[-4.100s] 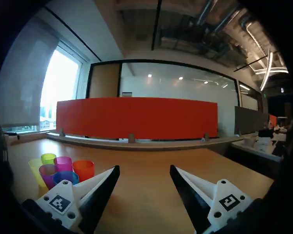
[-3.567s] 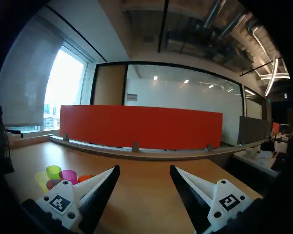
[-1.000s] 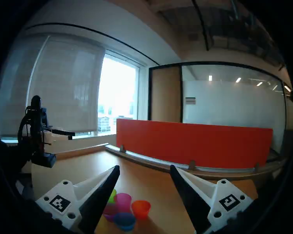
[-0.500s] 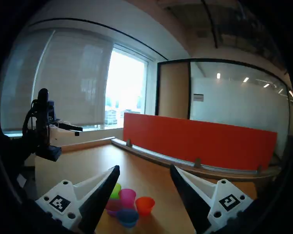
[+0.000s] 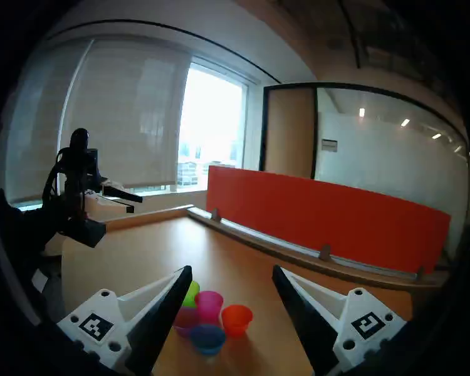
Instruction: Pour water
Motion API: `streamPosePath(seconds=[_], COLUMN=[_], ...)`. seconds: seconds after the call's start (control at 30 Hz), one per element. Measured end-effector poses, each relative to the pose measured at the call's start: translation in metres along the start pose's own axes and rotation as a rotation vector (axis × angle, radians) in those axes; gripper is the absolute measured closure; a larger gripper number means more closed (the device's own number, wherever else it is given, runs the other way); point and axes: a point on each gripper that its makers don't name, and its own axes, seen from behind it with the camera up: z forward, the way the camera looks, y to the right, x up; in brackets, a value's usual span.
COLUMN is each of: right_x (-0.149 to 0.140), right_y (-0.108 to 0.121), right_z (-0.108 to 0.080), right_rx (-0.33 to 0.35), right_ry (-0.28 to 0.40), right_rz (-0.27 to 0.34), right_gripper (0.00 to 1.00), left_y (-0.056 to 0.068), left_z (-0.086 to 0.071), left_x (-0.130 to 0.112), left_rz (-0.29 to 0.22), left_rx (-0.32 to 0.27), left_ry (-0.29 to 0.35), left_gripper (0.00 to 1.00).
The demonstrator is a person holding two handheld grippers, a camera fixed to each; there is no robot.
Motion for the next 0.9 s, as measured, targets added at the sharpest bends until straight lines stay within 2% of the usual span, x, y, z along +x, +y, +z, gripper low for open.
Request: streamPosePath(seconds=[0.37, 0.9], right_x=[-0.018, -0.040], right_y=[-0.002, -0.009], right_z=[0.006, 0.009], right_rx=[0.029, 0.092], right_ry=[-0.071, -0.147], right_rz=[-0.060, -0.092], right_gripper=[0.00, 0.01], left_y=[-0.001, 0.000], left_z=[0.012, 0.030], left_x=[-0.019, -0.033], left_rz=[0.055, 0.081], left_rx=[-0.041, -0.106], left_ry=[-0.072, -0.104], left_gripper=[0.16, 0.16])
